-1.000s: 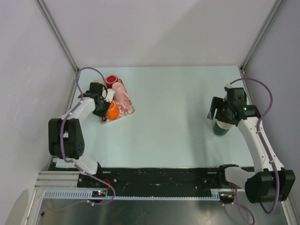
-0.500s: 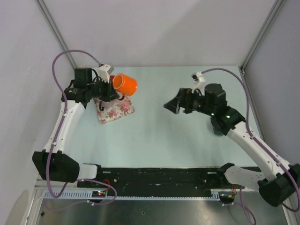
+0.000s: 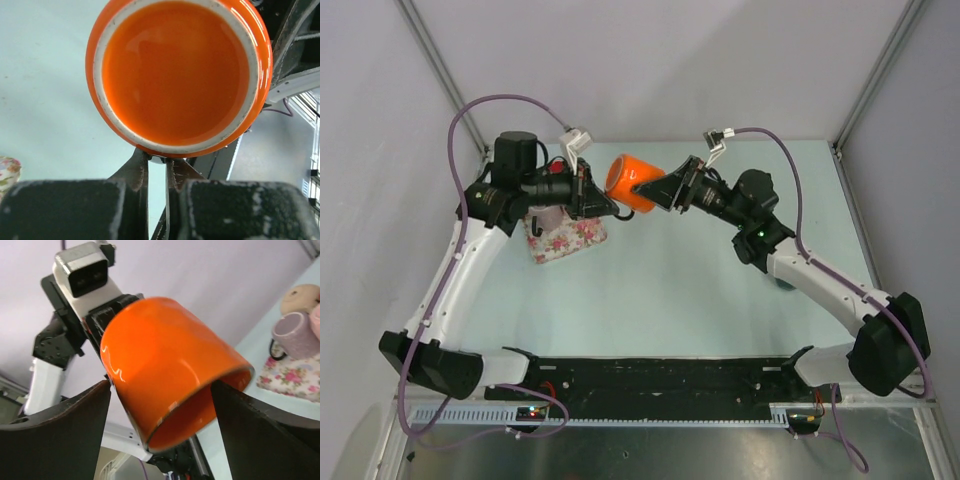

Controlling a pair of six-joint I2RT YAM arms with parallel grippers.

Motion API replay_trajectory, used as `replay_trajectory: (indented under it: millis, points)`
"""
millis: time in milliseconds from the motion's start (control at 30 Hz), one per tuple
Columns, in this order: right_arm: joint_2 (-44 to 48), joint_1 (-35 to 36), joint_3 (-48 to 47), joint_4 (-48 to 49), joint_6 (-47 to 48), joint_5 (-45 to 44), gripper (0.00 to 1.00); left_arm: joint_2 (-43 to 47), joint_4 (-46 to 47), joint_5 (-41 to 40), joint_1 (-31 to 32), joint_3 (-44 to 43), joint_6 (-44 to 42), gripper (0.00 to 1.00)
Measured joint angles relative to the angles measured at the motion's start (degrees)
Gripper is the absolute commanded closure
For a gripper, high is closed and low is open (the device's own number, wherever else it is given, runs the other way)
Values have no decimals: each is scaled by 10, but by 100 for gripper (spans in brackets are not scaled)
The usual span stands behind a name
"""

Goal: Turn the mug right side up

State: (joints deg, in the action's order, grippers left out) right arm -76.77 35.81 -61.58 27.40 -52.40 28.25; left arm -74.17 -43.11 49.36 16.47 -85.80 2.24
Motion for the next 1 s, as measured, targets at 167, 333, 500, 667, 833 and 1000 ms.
replay_trajectory:
  millis: [167,333,500,667,833,1000]
  points:
    - [-21,8,-1,83,-51,31,80,-4,-2,8,20,0,5,96]
    - [-23,15,-8,115,-84,38,99,-9,18,4,21,2,7,11]
    - [10,5,-8,-83,1,-36,100,4,16,-72,15,17,-32,1]
    - [55,-20,-17,-364,122,-200,100,20,1,-268,-5,60,-98,0]
    - [39,-66,-31,-572,204,-286,100,10,-10,-403,-26,105,-149,0]
    - [-46,-88,-49,-696,261,-307,100,-52,-12,-464,-82,121,-168,0]
